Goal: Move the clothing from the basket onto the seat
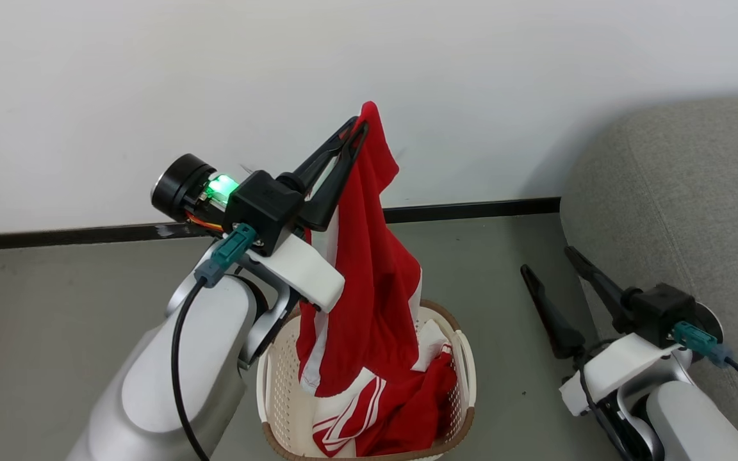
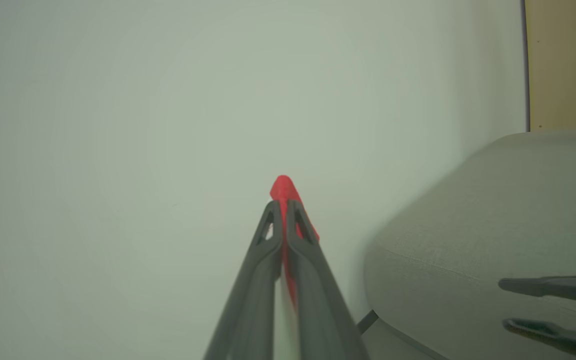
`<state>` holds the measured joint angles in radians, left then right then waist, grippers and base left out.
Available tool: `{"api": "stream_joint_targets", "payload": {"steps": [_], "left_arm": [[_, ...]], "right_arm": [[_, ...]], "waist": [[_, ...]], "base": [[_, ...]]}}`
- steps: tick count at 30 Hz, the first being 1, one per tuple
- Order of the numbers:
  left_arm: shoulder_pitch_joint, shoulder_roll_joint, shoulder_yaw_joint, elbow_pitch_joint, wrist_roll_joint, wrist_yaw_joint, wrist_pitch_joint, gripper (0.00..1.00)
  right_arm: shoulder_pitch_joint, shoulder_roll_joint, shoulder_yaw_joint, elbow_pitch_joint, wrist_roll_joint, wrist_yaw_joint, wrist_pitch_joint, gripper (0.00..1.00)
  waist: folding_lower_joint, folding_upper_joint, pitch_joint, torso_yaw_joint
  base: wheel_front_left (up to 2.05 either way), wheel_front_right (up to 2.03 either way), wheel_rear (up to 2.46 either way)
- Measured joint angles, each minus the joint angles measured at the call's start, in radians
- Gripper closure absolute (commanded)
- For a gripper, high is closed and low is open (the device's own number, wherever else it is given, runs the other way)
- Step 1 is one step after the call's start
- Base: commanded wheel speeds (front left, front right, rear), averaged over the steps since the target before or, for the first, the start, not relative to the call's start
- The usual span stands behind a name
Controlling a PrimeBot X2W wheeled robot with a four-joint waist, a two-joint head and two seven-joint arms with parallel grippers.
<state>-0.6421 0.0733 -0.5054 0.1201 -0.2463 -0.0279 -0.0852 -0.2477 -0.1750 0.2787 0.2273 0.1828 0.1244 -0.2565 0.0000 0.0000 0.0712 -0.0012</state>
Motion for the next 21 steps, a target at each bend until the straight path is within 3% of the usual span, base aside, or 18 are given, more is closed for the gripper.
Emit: {"api": "stream_joint_targets", "payload": {"steps": [21], "left_arm": [[0.017, 0.017, 0.018, 0.0, -0.008, 0.012, -0.004, 1.0]], "right_arm": [[0.214, 0.05, -0.173, -0.159, -0.056, 0.0, 0.0, 0.0]], "waist": [[0.0001, 0.0, -0.017, -0.015]], "base": [[0.0, 0.0, 0.0]]}}
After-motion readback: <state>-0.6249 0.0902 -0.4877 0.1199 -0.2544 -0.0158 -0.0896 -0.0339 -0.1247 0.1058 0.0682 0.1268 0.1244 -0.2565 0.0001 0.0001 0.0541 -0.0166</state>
